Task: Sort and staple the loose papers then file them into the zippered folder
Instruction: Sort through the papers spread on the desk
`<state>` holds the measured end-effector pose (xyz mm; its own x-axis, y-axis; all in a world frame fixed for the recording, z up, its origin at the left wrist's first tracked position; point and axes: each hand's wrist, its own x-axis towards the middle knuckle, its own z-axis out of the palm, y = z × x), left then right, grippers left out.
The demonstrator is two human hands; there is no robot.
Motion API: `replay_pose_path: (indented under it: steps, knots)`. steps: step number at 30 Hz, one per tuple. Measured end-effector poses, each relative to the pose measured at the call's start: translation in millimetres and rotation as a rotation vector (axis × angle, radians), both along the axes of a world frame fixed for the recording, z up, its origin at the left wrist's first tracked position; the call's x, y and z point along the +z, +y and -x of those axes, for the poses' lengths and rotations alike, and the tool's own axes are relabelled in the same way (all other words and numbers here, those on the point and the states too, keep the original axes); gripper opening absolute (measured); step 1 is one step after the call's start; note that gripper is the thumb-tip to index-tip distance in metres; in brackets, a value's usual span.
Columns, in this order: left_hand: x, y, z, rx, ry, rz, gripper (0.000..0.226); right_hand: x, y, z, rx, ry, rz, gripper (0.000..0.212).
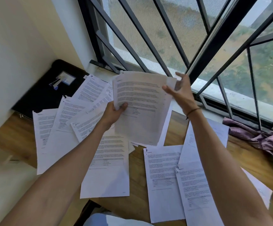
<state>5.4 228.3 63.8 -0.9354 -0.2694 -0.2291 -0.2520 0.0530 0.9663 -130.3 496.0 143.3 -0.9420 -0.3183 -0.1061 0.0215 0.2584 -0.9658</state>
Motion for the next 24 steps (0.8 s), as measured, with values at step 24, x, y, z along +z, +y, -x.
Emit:
replay_pose_path:
  steps: [24]
  knots:
    - [15.8, 30.4, 17.1, -0.175, 0.042, 0.268, 0.028, -71.1, -20.5, -49.0, -0.025, 0.061, -0.070, 0.026]
